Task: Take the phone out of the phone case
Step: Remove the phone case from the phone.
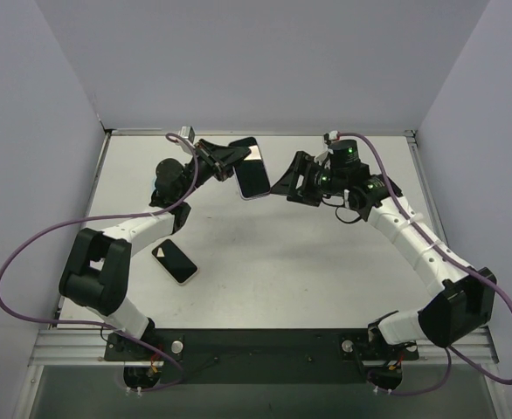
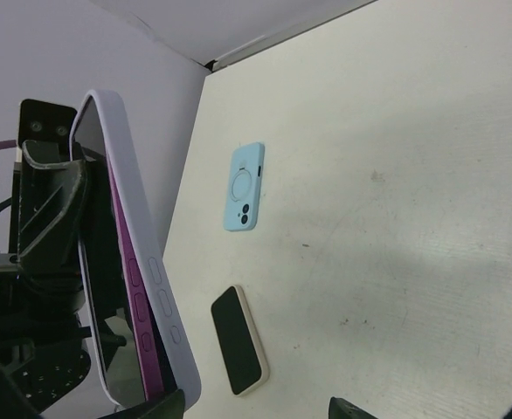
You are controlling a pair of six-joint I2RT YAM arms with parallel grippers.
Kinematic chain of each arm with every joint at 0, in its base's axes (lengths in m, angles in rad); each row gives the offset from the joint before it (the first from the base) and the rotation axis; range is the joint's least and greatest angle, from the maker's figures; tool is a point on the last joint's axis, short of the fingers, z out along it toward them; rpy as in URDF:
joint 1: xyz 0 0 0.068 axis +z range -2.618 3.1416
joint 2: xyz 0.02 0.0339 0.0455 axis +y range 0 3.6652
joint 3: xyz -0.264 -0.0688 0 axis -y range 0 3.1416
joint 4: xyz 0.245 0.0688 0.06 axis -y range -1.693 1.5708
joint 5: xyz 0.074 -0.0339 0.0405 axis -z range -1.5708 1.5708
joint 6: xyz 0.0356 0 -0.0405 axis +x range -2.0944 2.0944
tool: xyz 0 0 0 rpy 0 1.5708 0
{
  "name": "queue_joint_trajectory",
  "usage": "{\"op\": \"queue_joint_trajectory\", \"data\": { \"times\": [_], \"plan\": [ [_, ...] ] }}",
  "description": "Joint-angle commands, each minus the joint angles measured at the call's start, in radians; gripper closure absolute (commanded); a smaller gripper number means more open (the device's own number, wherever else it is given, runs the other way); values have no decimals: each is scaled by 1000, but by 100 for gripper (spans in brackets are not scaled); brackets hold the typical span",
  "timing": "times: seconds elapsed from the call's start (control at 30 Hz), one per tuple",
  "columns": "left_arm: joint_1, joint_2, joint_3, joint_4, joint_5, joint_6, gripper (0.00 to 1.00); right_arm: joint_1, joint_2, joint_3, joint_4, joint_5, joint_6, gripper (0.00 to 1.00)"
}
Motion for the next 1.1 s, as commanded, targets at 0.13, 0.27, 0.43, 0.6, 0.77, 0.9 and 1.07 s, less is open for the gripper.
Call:
{"op": "queue_joint_trajectory", "data": {
  "times": [0.13,0.27,0.43,0.6,0.77,0.9,1.07],
  "plan": [
    [-61,-78,89,297,54,-258,100,7,126,-61,32,92,4,42],
    [-62,-71,74,314,45,-272,100,-4,103,-150,238,-15,75,40],
    [-70,-60,62,342,36,-295,100,-5,131,-263,674,-146,278,39],
    [-79,-49,45,353,36,-298,100,-2,216,-273,942,-215,454,41],
    [-81,-51,34,348,40,-287,100,7,292,-199,1050,-224,557,46],
    [-85,-52,29,333,54,-264,100,19,336,-110,1028,-224,589,51],
    [-87,-57,28,305,83,-229,100,30,368,-18,985,-227,609,69]
  ]
}}
